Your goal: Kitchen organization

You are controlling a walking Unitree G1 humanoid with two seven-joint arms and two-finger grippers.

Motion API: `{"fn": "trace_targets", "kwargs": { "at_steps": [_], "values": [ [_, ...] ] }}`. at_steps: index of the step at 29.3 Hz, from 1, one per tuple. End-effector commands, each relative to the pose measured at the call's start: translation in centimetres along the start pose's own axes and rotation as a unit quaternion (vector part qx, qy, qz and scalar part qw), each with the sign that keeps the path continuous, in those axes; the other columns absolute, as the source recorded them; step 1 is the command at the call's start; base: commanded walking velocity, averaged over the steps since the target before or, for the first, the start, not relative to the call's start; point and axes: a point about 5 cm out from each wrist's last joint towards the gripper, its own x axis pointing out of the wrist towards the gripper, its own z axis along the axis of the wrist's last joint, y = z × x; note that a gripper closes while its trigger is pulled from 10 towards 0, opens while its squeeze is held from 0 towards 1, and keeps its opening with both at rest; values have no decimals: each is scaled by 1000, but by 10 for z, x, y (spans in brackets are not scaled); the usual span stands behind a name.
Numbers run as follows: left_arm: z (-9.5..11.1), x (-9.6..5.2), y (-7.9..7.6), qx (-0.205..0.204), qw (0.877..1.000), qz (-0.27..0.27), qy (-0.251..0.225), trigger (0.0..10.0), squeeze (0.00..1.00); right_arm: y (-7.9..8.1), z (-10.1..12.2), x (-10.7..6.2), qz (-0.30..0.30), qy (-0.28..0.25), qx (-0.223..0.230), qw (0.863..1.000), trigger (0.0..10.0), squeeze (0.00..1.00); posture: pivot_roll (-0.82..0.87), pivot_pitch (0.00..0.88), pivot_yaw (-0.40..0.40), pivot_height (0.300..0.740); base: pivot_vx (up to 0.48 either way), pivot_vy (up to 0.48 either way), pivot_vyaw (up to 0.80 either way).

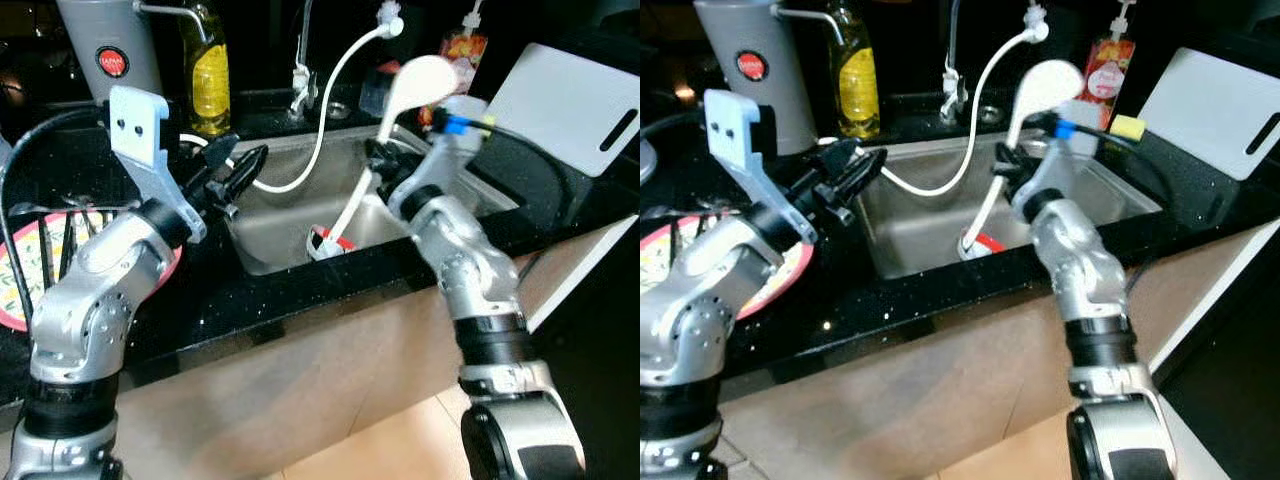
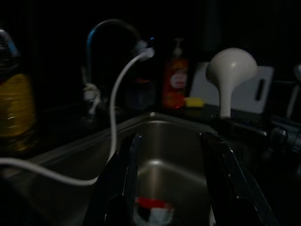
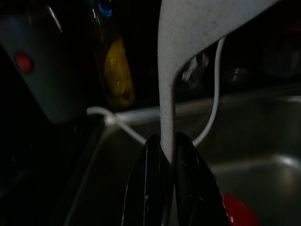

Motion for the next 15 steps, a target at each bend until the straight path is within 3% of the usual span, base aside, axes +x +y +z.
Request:
{"fn": "trace_targets", "kwargs": {
  "at_steps": [1,15],
  "values": [
    [0,0,3,13,1000,7,10,10000,0,0,-1,4,5,-1,-17,1000,10000,0,-75,145,-79,740,0,0,0],
    [1,-9,0,17,999,18,23,10000,0,-2,-13,33,0,34,-55,998,10000,0,-44,200,-94,740,0,0,0]
  ]
}}
